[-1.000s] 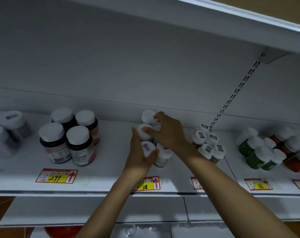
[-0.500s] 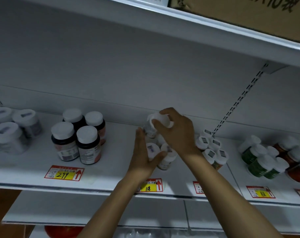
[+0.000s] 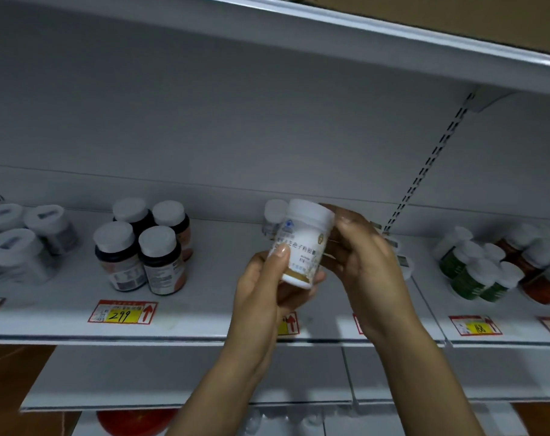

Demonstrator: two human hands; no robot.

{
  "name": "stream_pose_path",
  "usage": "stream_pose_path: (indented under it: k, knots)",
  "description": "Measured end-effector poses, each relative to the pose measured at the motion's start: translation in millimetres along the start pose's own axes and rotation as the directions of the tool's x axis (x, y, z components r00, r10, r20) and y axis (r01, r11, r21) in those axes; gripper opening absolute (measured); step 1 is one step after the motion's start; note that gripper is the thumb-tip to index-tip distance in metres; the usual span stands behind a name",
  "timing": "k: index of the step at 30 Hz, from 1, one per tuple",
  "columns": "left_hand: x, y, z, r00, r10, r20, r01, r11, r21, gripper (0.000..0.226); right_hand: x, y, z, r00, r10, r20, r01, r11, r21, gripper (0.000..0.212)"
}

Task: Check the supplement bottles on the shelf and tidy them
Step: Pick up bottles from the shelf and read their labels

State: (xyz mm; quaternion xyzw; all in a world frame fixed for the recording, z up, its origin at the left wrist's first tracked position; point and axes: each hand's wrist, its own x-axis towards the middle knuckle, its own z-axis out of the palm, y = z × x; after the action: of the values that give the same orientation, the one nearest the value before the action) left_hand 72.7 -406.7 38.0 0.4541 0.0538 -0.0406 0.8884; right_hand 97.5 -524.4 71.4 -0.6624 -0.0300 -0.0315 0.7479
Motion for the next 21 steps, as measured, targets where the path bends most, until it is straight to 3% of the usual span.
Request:
stream_pose_path:
  k: [2, 5, 10, 17, 21]
  knots:
    - [-7.9, 9.2, 1.6, 0.978, -0.178, 0.106, 0.197, 0.957, -0.211, 0.056, -4.4, -1.3, -2.2, 0.999, -0.002, 0.036, 0.0, 0.999, 0.039, 0.026]
    - [-15.7, 16.0, 2.8, 0.931, -0.29, 0.223, 0.355, 0.861, -0.364, 0.054, -11.8, -0.6, -5.3, 0.996, 0.003, 0.085, -0.008, 0.998, 0.061, 0.028]
    - [-18.3, 11.0, 4.6, 0.914, -0.323, 0.245, 0.398, 0.831, -0.39, 0.054, -20.6, 0.0, -9.6, 0.996, -0.044, 0.083, 0.045, 0.999, 0.0, 0.033]
    - [-14.8, 6.9, 14.7, 0.95, -0.239, 0.201, 0.285, 0.927, -0.245, 0.047, -26.5, 0.3, -20.1, 0.998, -0.049, 0.04, 0.049, 0.999, 0.006, 0.049]
    - [-14.9, 6.7, 17.7, 0.888, -0.346, 0.302, 0.428, 0.861, -0.274, 0.056, -33.9, -2.5, -20.5, 0.998, -0.056, 0.018, 0.055, 0.998, 0.031, 0.05]
